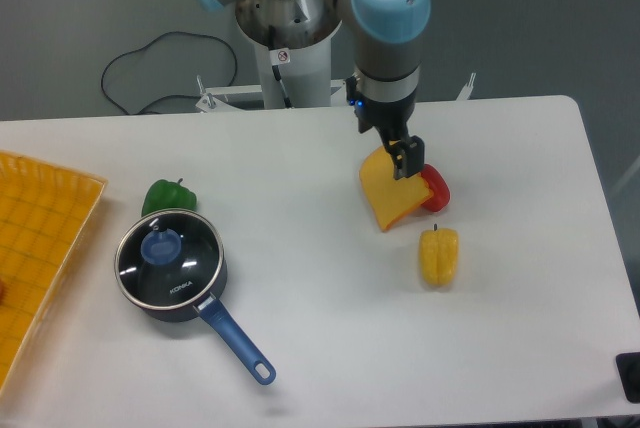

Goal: Open the lid
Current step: 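Lift the gripper up from the yellow-and-red toy food piece, then move the gripper over the saucepan lid's blue knob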

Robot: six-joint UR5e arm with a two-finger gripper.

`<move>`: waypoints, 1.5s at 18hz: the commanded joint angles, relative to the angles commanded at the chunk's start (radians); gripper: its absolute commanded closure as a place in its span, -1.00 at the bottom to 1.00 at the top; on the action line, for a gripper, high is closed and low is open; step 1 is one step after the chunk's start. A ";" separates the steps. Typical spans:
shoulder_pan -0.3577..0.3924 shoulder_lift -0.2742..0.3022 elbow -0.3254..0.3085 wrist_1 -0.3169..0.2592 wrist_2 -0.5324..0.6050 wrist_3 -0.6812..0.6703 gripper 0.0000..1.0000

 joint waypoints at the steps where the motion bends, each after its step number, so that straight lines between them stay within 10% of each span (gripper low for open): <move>1: -0.008 -0.002 0.002 0.000 -0.002 -0.066 -1.00; 10: -0.143 -0.009 0.015 0.002 -0.024 -0.451 -1.00; 27: -0.368 -0.112 0.014 0.187 -0.087 -1.280 -1.00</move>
